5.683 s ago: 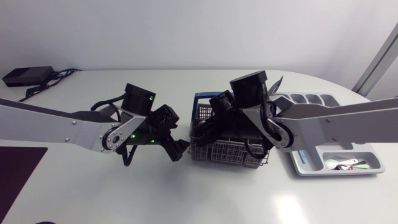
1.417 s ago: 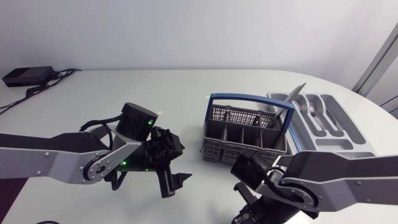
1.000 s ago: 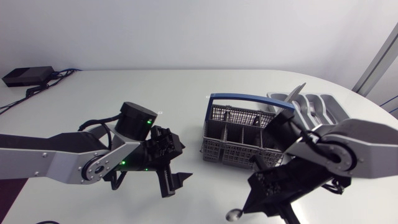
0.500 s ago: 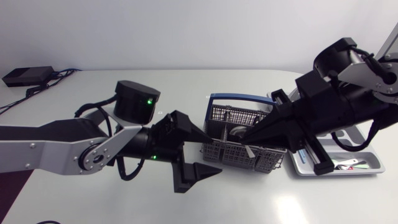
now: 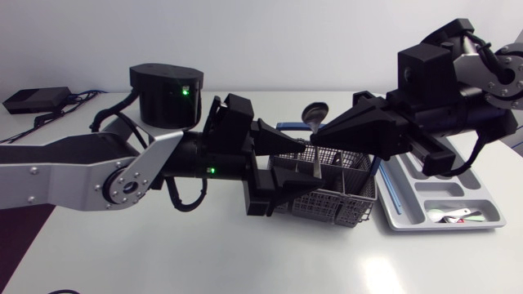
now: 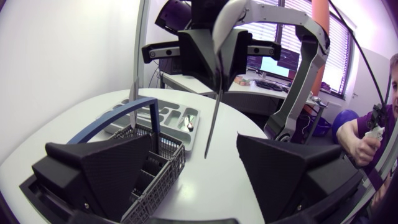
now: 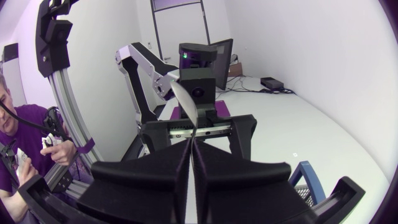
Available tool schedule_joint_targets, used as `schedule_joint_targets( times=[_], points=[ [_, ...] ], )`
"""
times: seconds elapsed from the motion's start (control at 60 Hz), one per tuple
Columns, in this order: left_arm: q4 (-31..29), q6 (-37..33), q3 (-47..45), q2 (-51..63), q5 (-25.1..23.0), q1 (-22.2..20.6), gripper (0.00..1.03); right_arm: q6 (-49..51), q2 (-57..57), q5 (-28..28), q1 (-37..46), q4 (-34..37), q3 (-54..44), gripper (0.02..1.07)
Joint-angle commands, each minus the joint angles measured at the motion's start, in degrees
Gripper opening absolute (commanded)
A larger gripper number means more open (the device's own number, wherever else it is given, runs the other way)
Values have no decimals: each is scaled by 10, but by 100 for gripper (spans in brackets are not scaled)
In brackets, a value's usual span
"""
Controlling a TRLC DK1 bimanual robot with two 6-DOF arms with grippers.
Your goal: Sort the cutlery from the basket into the organizer compartments.
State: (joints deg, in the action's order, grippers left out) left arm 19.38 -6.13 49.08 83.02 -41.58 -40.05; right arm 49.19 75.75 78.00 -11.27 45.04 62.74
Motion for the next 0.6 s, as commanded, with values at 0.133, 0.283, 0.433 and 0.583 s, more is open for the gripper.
schedule_joint_targets(
  times=[0.133, 0.283, 0.433, 0.583],
  points=[
    [14, 22, 12, 2, -11, -3, 81, -25, 14, 31, 10, -2, 1, 9],
    [19, 26, 13, 1, -13, -4, 60, -34, 12, 44, 14, -2, 3, 9],
    [19, 30, 17, 3, -23, -5, 51, -35, 13, 53, 15, -2, -1, 9],
    [19, 37, 22, 6, -35, -8, 51, -34, 14, 59, 17, -3, -1, 9]
  ],
)
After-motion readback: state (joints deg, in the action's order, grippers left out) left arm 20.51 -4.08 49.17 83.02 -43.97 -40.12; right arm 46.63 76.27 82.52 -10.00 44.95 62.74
